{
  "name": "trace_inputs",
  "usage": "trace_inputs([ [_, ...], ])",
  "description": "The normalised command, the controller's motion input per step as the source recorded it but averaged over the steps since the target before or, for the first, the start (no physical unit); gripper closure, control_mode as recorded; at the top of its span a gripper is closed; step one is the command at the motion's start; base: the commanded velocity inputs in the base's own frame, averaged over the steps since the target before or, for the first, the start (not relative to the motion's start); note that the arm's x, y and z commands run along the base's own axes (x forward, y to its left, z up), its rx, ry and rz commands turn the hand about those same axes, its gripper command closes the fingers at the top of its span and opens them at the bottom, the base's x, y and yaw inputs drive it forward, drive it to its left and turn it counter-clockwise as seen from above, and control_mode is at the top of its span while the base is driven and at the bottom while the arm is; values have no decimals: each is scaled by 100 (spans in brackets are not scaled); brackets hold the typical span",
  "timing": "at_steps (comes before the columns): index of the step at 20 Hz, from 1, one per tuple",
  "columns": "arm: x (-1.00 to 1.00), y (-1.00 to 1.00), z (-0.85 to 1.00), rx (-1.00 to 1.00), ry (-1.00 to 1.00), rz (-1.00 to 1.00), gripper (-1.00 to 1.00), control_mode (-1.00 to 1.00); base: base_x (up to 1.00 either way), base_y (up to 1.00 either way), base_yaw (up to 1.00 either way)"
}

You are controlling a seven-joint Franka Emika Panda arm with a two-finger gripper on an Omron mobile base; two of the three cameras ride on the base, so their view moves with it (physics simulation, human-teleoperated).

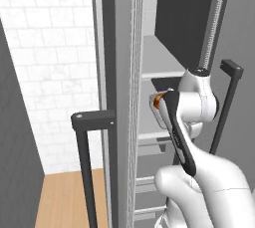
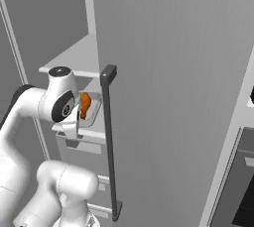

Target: Take the meat container that has the chicken drumstick and place it on the second highest rack of the freezer. Then take the vegetable container that has the tomatos and place it on the highest rack of the freezer.

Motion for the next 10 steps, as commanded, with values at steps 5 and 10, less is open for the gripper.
trace_inputs([
  [5,67,6,-47,0,0,0,100,-100,0,0,0],
  [10,39,3,-67,0,0,0,100,-100,0,0,0],
])
